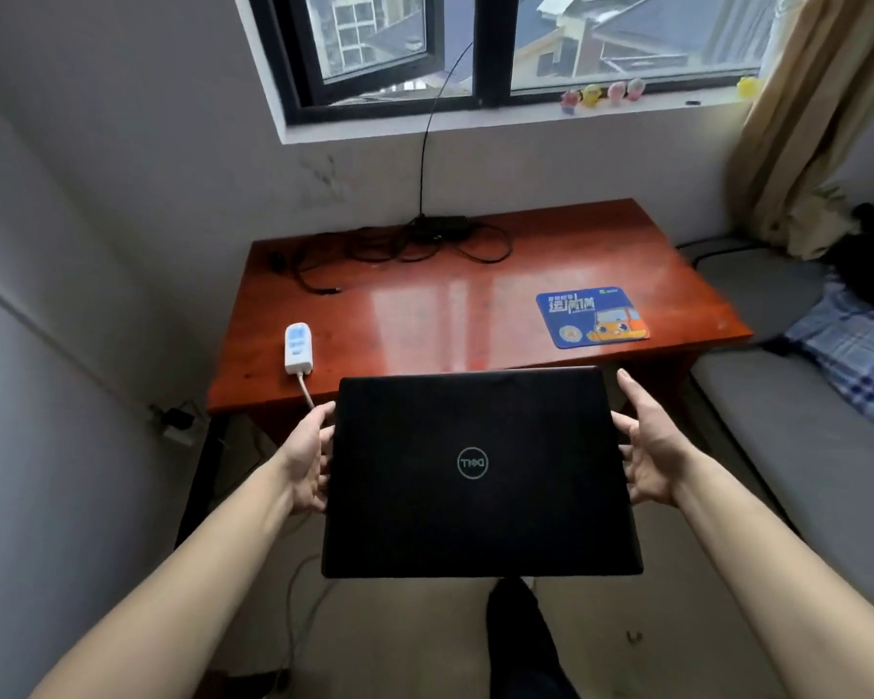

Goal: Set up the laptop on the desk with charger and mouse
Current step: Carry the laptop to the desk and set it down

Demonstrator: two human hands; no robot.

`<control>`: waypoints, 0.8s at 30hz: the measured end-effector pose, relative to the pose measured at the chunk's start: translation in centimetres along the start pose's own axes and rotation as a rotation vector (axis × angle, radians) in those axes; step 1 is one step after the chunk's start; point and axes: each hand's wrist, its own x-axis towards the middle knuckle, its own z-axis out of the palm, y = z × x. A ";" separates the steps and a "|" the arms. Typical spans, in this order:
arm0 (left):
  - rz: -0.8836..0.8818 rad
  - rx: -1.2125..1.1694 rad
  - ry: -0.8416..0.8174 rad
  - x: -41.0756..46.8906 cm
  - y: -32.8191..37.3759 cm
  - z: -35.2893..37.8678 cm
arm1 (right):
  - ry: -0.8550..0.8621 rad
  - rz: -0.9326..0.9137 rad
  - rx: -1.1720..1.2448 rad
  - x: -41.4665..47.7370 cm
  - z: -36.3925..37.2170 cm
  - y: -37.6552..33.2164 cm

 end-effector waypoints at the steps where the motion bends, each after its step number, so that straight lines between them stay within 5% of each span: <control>1: -0.010 0.003 0.015 1.4 1.3 0.5 | -0.009 0.007 -0.005 1.9 -0.2 -1.4; 12: -0.096 -0.103 0.179 14.5 18.9 3.1 | -0.083 0.055 -0.113 20.9 0.3 -21.9; 24: -0.225 -0.105 0.234 27.5 28.4 2.3 | -0.019 0.220 -0.131 33.6 4.4 -29.6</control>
